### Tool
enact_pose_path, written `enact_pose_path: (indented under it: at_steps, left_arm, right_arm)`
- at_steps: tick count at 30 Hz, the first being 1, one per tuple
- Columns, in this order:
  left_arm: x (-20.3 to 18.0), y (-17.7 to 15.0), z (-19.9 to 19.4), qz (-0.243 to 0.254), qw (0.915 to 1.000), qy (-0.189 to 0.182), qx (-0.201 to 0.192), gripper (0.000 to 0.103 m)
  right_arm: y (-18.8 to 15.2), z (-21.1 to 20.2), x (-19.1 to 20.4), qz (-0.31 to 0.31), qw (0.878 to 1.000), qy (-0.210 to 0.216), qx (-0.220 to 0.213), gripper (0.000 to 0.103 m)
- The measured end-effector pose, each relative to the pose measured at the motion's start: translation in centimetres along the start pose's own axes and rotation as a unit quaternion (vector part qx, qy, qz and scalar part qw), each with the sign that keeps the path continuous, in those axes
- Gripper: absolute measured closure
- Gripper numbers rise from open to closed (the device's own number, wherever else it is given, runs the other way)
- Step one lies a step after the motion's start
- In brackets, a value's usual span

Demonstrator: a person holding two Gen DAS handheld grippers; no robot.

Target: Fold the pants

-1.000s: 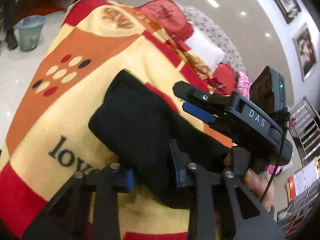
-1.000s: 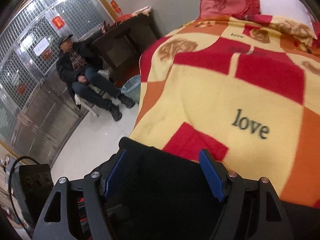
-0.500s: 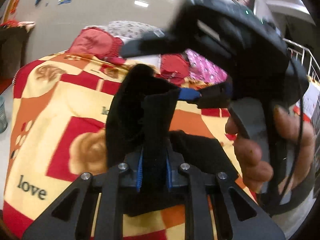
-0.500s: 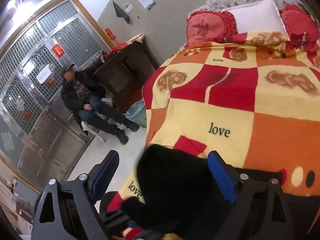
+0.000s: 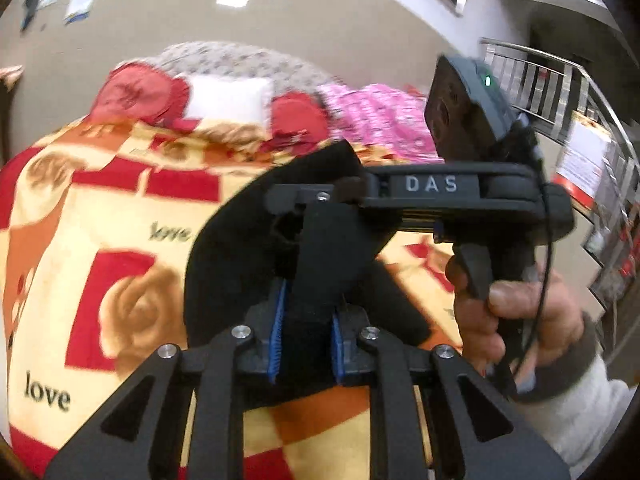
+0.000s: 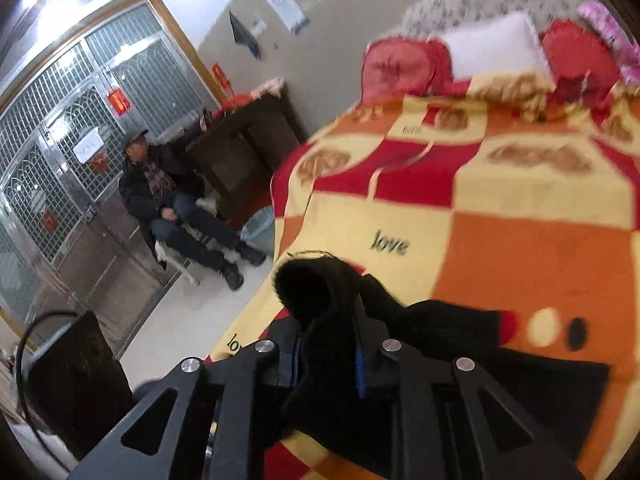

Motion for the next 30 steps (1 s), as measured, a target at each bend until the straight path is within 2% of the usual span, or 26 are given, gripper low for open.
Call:
enact_pose_path:
  at_steps: [1,2,4,6,8,11,13,15,16,20,23,26,30]
  left_arm:
    - [-0.4,0.2,-0.2,0.004,0.9998,-0.017,0.000,0.073]
    - [-0.7,0.5,-0.7,0.006,0.9995,-0.032,-0.005,0.060]
    - [-1.0,0.9,-1.2,0.007,0.9990,-0.043,-0.013,0.047]
    - [-0.5,1.3,-1.6,0.007,0.9990,-0.041,-0.018,0.047]
    - [0.2,1.4,-1.4,0.007,0.9996,-0.024,-0.017,0.047]
    - [1.5,1.0,0.2,-0.007,0.9999,-0.006,0.007,0.047]
    - [2.3,0.6,1.8,-0.020,0.9995,0.006,0.023,0.047]
    - [2.7,0.0,3.4,-0.029,0.9986,0.009,0.044,0.047]
    - [2.7,-0.2,4.2,-0.031,0.9980,0.012,0.054,0.047]
    - [2.3,-0.1,5.4,-0.026,0.9976,0.018,0.062,0.047]
    - [1.8,0.3,6.3,-0.010,0.9977,0.025,0.062,0.047]
    - [1.8,0.1,7.8,-0.009,0.9963,0.030,0.080,0.047]
    - [2.3,-0.3,9.5,-0.007,0.9943,0.053,0.092,0.047]
  right_arm:
    - [0.0,-1.0,-0.6,0.002,1.000,-0.007,-0.007,0.085]
    - [-0.1,-2.1,-1.5,0.006,1.000,-0.020,-0.017,0.086]
    - [-0.3,-4.0,-3.8,0.025,0.998,-0.039,-0.034,0.086]
    - [-1.0,-5.5,-6.2,0.046,0.997,-0.054,-0.041,0.086]
    - [-1.8,-6.3,-8.2,0.062,0.995,-0.064,-0.041,0.086]
    - [-3.4,-5.4,-10.9,0.079,0.993,-0.087,-0.020,0.083]
    - [-4.4,-3.5,-12.8,0.081,0.988,-0.133,0.007,0.074]
    - [-5.1,-1.9,-14.8,0.092,0.980,-0.176,0.036,0.053]
    - [-5.2,-1.9,-15.6,0.099,0.976,-0.189,0.033,0.049]
    - [-4.4,-5.4,-16.2,0.109,0.968,-0.226,-0.018,0.046]
    - [-3.9,-7.1,-14.9,0.096,0.975,-0.197,-0.033,0.046]
    - [-3.8,-6.4,-13.6,0.084,0.981,-0.174,-0.018,0.046]
    - [-4.6,-2.9,-14.5,0.075,0.973,-0.216,0.024,0.050]
Point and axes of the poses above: each gripper's, at about its wrist camera, not at the fingertips, and z roughly the way its jaws point, x to its left, y to its top, the point moved 3 cm from there along z, roughly the way its jaws point, and after that the axes turned 12 degrees about -y, right-handed, at the moved point
